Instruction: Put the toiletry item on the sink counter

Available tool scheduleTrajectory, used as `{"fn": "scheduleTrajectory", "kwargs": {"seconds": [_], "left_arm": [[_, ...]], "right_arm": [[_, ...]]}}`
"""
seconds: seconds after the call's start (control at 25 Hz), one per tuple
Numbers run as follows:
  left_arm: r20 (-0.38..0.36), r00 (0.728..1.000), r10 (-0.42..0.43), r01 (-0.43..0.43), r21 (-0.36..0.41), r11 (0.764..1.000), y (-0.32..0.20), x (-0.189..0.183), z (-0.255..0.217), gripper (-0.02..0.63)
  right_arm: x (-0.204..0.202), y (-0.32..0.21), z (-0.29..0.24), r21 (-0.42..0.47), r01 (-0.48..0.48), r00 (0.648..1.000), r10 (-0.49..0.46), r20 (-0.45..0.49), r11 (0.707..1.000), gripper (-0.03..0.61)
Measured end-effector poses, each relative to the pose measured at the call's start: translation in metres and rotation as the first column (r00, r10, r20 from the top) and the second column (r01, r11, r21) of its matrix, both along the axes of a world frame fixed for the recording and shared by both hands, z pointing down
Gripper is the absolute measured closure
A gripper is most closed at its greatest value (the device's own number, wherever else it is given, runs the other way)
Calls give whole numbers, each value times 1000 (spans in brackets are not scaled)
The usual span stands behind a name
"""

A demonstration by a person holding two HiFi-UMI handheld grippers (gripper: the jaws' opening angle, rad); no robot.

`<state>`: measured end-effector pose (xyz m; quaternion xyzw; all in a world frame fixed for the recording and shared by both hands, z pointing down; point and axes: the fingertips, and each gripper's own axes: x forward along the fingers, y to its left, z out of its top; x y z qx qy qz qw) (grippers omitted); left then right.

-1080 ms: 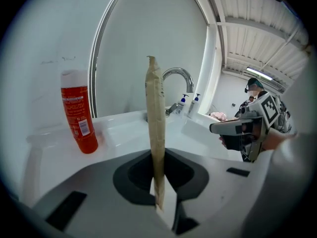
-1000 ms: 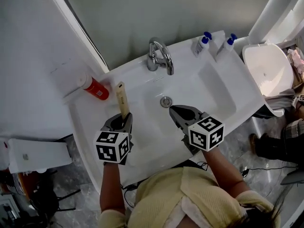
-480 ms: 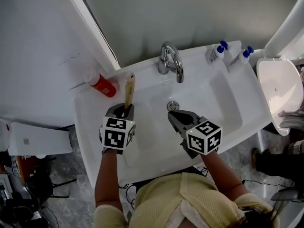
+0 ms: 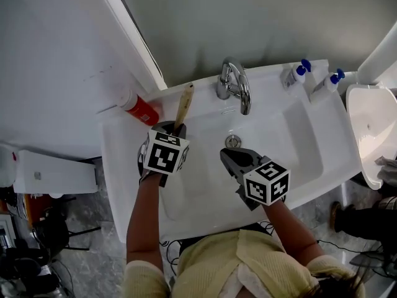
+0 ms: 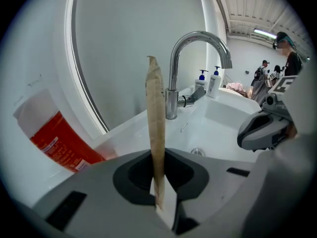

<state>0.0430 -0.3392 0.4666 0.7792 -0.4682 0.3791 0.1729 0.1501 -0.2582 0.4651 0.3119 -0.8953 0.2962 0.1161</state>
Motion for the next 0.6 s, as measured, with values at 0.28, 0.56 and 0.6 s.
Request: {"fn": "scheduleTrajectory", "kwargs": {"seconds": [0.28,0.56,0.6], "left_arm": [[174,982,68,-67,-16,998,-24,-2,10,548],[274,953,132,-118,-66,991,-42,-2,24,548],[281,949,141,-125,-74,989,-43,-2,27,548]], "right_arm": [[-6,-4,7,-17,27,1000,-27,2,999,552],[-3,-9,14,-33,30,1000,-30,0,999,551],[-2,-10,14,-34,28,1000,-28,0,999,551]]}}
